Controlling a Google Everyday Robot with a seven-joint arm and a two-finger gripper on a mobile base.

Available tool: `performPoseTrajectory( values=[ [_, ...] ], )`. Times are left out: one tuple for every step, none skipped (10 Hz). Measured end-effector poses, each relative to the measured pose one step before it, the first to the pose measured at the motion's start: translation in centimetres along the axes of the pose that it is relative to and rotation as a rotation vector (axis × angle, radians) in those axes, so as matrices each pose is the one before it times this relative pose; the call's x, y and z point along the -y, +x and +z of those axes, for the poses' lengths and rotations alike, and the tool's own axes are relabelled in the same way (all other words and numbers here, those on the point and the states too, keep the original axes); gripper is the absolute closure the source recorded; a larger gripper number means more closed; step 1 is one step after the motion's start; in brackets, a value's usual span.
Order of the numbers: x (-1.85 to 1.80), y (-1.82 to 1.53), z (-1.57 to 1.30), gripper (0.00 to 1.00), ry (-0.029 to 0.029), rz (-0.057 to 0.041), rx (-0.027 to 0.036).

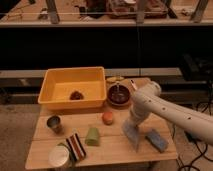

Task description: Wipe table surface with towel

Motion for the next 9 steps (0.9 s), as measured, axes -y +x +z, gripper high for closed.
performPoseTrajectory(
  values=[
    [2.309,0.878,0.026,0.9,0.00343,-0.02265,-0.00082],
    [1.701,0.803,0.056,0.9,0.00057,-0.02019,-0.00247],
    [1.573,0.729,0.037,0.9,0.00029,-0.02187,0.00048],
    [1.353,0.614,-0.005,0.9,-0.0009,-0.02893,0.00278],
    [0.838,0.22,-0.023,0.9,0.00095,-0.02849,0.00179],
    [0.684,-0.219,-0.118,0.9,0.00197,-0.03157,0.00243],
    [0.696,-1.025,0.043,0.9,0.00384,-0.02726,0.00982],
    [0.47,-1.001,0.093,0.9,0.00302,-0.0164,0.00829],
    [0.754,-1.4,0.198,0.9,0.00422,-0.02421,0.00664]
  ],
)
